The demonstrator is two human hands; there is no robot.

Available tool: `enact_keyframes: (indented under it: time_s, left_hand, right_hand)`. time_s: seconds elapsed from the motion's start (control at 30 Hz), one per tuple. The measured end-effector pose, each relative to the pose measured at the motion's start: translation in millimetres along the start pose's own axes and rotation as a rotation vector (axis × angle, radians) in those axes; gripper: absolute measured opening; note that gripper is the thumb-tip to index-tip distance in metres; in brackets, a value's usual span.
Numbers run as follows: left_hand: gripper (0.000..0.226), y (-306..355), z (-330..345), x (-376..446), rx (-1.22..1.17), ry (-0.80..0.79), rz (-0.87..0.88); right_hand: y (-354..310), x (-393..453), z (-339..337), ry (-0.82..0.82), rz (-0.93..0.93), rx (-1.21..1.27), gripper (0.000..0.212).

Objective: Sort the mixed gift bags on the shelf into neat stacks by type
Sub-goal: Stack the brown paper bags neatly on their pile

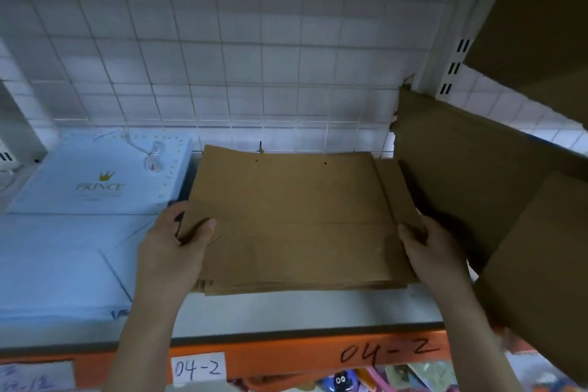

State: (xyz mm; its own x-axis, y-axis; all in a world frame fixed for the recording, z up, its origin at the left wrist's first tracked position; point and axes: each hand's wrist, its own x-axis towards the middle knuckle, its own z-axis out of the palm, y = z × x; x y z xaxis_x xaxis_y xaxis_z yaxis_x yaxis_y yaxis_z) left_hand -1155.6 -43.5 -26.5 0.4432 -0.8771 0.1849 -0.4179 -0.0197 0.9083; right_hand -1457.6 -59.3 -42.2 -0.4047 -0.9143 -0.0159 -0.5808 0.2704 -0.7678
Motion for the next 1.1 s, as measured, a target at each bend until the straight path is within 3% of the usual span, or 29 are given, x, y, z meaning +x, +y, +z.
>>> enact_keyframes:
  time_s: [0.27, 0.47, 0.6, 0.7, 0.9, 1.1]
  left_hand:
    - [0.036, 0, 9, -1, 0.174, 0.045, 0.064]
    - [0.032, -2, 42, -3, 0.379, -0.041, 0.084]
    - [0.033, 0, 50, -7, 0.498, -0.066, 0.127]
    - [0.028, 5, 39, 0, 0.562, -0.087, 0.255]
    - [0.025, 7, -32, 24, 0.507, 0.052, 0.487]
    - [0.027, -61, -171, 47, 0.511, 0.186, 0.381]
  right_hand:
    - [-2, 5, 13, 0.120, -0.051, -0.358, 0.033]
    - [-1, 6, 5, 0.153, -0.134, -0.255, 0.031]
    - [-5, 0, 13, 0.254, -0.136, -0.374, 0.033]
    - [-21, -8, 27, 0.281, -0.217, -0.409, 0.038]
    - [-70, -45, 78, 0.230, -0.455, -0.319, 0.030]
    - [-145, -116, 168, 0.219, -0.666, -0.207, 0.022]
